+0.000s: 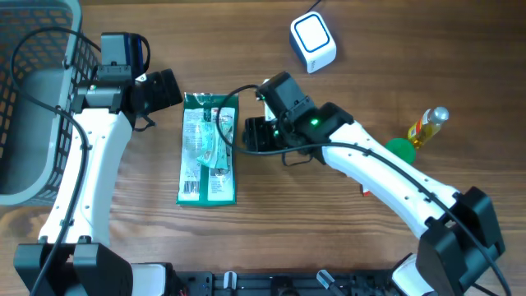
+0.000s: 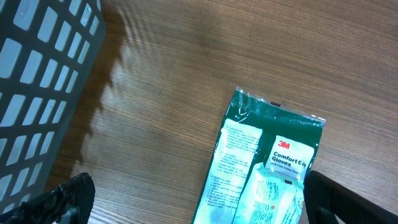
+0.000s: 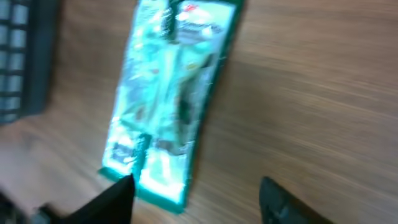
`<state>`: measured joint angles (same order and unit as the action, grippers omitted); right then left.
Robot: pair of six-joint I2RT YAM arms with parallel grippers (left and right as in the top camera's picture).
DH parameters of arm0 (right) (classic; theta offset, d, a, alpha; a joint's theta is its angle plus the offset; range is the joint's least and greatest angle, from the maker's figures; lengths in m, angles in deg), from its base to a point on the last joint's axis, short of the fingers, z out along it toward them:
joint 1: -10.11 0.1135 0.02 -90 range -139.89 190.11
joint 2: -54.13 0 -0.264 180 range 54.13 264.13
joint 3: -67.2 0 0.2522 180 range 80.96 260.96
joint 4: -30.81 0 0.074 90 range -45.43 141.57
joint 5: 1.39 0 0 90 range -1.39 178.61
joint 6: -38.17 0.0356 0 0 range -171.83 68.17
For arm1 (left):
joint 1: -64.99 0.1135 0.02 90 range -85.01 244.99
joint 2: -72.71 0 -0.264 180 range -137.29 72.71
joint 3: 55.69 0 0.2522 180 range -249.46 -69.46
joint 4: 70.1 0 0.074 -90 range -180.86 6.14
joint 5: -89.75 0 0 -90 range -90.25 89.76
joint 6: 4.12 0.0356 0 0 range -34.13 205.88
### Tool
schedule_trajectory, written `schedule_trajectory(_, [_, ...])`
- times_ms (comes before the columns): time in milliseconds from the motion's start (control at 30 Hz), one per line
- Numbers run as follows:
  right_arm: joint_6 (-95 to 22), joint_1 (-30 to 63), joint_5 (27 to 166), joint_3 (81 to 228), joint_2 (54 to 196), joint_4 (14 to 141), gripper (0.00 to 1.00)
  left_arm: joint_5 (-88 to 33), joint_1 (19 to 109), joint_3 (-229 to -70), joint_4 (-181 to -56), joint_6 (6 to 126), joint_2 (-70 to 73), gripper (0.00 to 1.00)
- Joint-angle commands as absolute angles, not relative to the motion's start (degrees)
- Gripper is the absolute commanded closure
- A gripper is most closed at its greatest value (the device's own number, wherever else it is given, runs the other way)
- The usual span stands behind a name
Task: Scan the item barcode
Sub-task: 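Carry the tissue box right and set it down near the tub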
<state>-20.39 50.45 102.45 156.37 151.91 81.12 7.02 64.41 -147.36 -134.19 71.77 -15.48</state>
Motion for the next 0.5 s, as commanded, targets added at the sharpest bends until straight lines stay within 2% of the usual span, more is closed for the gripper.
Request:
schedule_trajectory(0, [-17.92, 52.96, 107.35, 156.61, 154.82, 79.11, 0.38, 7.33, 64.73, -147.67, -134.08, 71.26, -15.59, 0.0])
schedule_trajectory(233, [-17.68, 56.7, 106.39, 156.59, 157.85, 74.04, 0.37, 7.33, 64.73, -147.67, -134.08, 71.26, -15.59, 0.0])
schedule_trajectory(467, [-15.38, 60.09, 100.88, 156.59, 161.9, 69.69, 0.43, 7.33, 64.73, -147.67, -134.08, 71.26, -15.59, 0.0])
